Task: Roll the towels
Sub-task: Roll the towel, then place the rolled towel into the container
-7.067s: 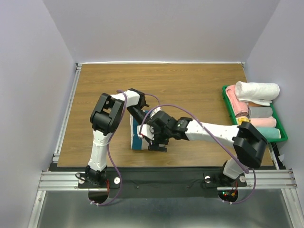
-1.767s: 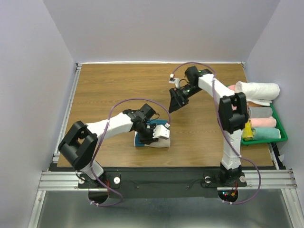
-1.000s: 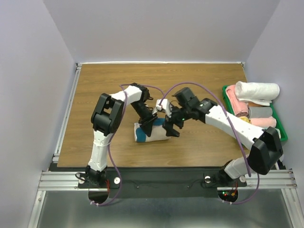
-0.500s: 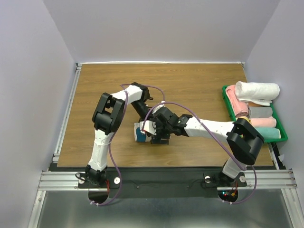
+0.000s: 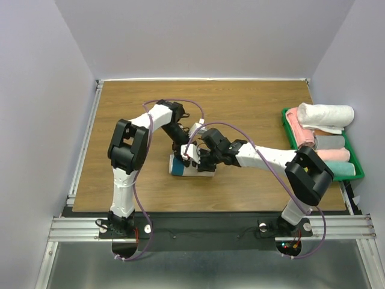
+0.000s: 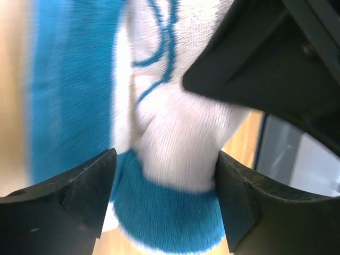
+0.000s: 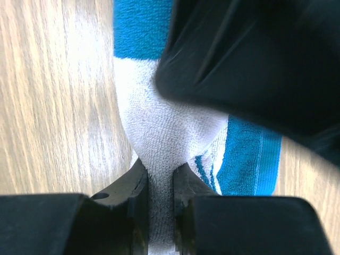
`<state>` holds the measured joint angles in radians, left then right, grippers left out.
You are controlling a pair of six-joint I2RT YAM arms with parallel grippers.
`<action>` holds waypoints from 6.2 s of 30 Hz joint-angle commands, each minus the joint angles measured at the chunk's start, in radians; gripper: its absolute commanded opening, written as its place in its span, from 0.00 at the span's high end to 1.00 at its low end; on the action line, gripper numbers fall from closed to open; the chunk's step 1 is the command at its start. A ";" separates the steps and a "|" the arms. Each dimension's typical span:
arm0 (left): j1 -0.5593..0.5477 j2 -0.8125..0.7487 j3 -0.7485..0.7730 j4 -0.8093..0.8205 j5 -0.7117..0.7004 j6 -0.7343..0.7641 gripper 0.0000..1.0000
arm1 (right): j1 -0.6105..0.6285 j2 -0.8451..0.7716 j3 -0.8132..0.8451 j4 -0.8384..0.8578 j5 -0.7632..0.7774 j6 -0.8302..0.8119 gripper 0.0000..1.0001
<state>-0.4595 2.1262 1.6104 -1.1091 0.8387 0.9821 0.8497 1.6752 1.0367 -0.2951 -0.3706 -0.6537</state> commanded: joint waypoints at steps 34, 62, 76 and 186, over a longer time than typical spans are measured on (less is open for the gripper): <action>-0.335 -0.931 -0.891 0.873 -0.625 0.027 0.01 | -0.271 0.747 0.663 -0.908 -0.645 -0.103 0.99; -0.243 -0.496 -0.588 0.440 -0.293 -0.071 0.76 | -0.632 0.198 0.691 -0.736 -0.507 0.106 0.08; -0.056 -0.144 -0.307 0.181 -0.050 -0.007 0.76 | -0.365 -0.328 0.266 -0.518 0.031 0.144 0.18; 0.078 -0.445 -0.159 0.124 0.023 -0.134 0.01 | -1.066 -0.471 0.169 -0.524 0.161 -0.912 0.99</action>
<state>-0.3801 1.7077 1.4277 -0.9813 0.8600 0.8467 -0.1184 1.1976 1.1503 -0.8036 -0.1242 -1.2942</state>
